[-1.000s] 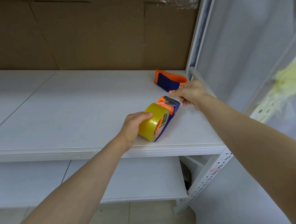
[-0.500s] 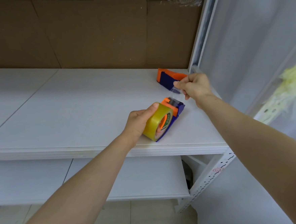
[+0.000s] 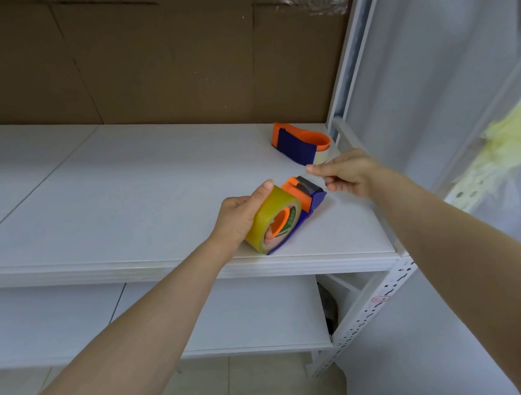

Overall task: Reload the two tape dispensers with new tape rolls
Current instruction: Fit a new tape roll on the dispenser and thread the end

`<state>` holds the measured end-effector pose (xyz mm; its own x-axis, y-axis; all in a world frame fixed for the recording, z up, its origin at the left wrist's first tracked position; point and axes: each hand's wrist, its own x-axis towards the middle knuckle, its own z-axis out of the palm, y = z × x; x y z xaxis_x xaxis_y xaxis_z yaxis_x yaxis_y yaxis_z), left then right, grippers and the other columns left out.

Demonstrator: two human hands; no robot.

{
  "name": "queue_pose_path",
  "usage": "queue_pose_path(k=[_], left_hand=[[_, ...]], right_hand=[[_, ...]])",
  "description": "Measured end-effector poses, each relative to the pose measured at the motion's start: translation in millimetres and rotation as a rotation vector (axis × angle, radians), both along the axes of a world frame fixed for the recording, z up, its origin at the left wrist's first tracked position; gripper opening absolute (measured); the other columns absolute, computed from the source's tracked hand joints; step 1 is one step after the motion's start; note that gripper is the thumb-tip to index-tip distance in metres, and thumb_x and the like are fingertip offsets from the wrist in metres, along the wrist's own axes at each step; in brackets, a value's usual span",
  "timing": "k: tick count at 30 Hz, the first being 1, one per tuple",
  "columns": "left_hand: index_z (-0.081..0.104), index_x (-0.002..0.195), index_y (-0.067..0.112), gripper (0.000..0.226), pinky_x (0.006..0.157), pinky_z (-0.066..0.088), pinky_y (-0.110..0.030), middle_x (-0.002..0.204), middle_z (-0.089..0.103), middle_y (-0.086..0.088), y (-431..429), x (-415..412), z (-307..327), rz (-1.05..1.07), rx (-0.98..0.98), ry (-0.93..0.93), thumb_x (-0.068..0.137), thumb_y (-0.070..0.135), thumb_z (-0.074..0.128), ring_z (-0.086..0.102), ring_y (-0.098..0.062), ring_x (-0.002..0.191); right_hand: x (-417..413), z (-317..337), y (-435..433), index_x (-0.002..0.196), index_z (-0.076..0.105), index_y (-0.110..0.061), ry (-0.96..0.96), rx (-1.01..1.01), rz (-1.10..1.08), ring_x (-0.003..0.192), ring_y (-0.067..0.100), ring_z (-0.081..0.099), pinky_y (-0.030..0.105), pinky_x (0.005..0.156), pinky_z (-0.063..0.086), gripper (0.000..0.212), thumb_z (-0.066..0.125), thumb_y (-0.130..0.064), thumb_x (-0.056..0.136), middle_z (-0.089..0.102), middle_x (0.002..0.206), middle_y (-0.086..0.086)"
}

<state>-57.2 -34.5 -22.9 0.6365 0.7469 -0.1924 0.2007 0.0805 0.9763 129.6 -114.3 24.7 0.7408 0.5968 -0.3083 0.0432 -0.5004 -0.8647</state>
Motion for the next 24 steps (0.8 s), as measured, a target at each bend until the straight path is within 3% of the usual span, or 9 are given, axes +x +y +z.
queue_pose_path(k=[5, 8, 11, 13, 15, 17, 19, 21, 24], left_hand=[[0.063, 0.101, 0.014, 0.043, 0.088, 0.052, -0.034, 0.097, 0.069, -0.008, 13.5, 3.8, 17.4, -0.153, -0.008, 0.213, 0.081, 0.052, 0.061, 0.065, -0.021, 0.091], [0.044, 0.133, 0.014, 0.061, 0.094, 0.045, -0.034, 0.127, 0.054, -0.006, 25.1, 7.5, 39.0, -0.264, 0.038, 0.358, 0.083, 0.041, 0.065, 0.053, -0.022, 0.113], [0.021, 0.149, 0.022, 0.074, 0.110, 0.030, -0.032, 0.154, 0.027, -0.002, 31.7, 10.5, 56.6, -0.371, 0.147, 0.374, 0.088, 0.018, 0.062, 0.031, -0.021, 0.139], [0.022, 0.150, 0.020, 0.070, 0.116, 0.023, -0.032, 0.155, 0.030, 0.000, 27.4, 16.2, 66.5, -0.457, 0.241, 0.448, 0.089, 0.003, 0.053, 0.027, -0.018, 0.143], [0.038, 0.141, 0.011, 0.058, 0.115, 0.029, -0.033, 0.147, 0.044, -0.003, 18.1, 26.3, 72.4, -0.494, 0.281, 0.507, 0.087, -0.005, 0.045, 0.036, -0.019, 0.137], [0.057, 0.101, 0.008, 0.023, 0.097, 0.040, -0.031, 0.135, 0.055, -0.010, 8.7, 38.2, 72.1, -0.387, 0.334, 0.522, 0.087, -0.002, 0.041, 0.050, -0.022, 0.118], [0.047, 0.071, 0.011, 0.020, 0.070, 0.040, -0.027, 0.116, 0.064, -0.014, 2.0, 48.8, 66.7, -0.250, 0.338, 0.481, 0.090, 0.006, 0.041, 0.053, -0.020, 0.085], [0.048, 0.070, 0.010, 0.021, 0.062, 0.037, -0.027, 0.103, 0.065, -0.013, 0.7, 59.1, 58.4, -0.171, 0.391, 0.467, 0.090, 0.015, 0.045, 0.049, -0.019, 0.072], [0.063, 0.099, 0.005, 0.029, 0.078, 0.049, -0.031, 0.107, 0.066, -0.011, 1.2, 67.6, 52.1, -0.183, 0.524, 0.572, 0.084, 0.030, 0.064, 0.059, -0.023, 0.092]], right_hand=[[-4.4, -3.2, -4.3, 0.080, 0.063, -0.007, 0.081, 0.002, -0.032, 0.058, 0.011, 0.051, 0.022, 0.055, 0.053, 0.025, 0.081, -0.019, 0.068, 0.053, 0.065, 0.004], [-8.9, -8.9, -6.8, 0.094, 0.066, -0.003, 0.112, 0.062, -0.076, 0.061, 0.011, 0.051, 0.024, 0.058, 0.053, 0.032, 0.080, -0.018, 0.070, 0.054, 0.066, 0.004], [-12.4, -12.1, -7.9, 0.101, 0.067, 0.000, 0.112, 0.101, -0.083, 0.059, 0.011, 0.050, 0.023, 0.054, 0.051, 0.036, 0.079, -0.017, 0.072, 0.053, 0.063, 0.004], [-13.7, -12.8, -7.0, 0.103, 0.066, 0.001, 0.098, 0.115, -0.090, 0.057, 0.011, 0.049, 0.022, 0.052, 0.050, 0.036, 0.078, -0.016, 0.073, 0.052, 0.061, 0.004], [-14.0, -14.4, -6.4, 0.103, 0.066, 0.000, 0.088, 0.110, -0.108, 0.058, 0.011, 0.050, 0.023, 0.053, 0.050, 0.035, 0.077, -0.015, 0.074, 0.052, 0.063, 0.005], [-13.0, -18.0, -6.7, 0.102, 0.067, 0.000, 0.098, 0.107, -0.125, 0.058, 0.012, 0.049, 0.023, 0.053, 0.050, 0.034, 0.078, -0.016, 0.074, 0.051, 0.063, 0.006], [-10.6, -23.2, -7.9, 0.100, 0.067, 0.002, 0.110, 0.115, -0.129, 0.055, 0.012, 0.048, 0.022, 0.050, 0.050, 0.033, 0.078, -0.015, 0.074, 0.050, 0.061, 0.006], [-9.1, -27.4, -9.0, 0.091, 0.066, 0.000, 0.127, 0.111, -0.137, 0.053, 0.012, 0.048, 0.022, 0.049, 0.050, 0.026, 0.078, -0.015, 0.074, 0.050, 0.059, 0.006], [-9.1, -32.8, -8.4, 0.069, 0.055, -0.006, 0.149, 0.095, -0.150, 0.053, 0.012, 0.048, 0.023, 0.049, 0.048, 0.025, 0.078, -0.015, 0.073, 0.050, 0.059, 0.006]])
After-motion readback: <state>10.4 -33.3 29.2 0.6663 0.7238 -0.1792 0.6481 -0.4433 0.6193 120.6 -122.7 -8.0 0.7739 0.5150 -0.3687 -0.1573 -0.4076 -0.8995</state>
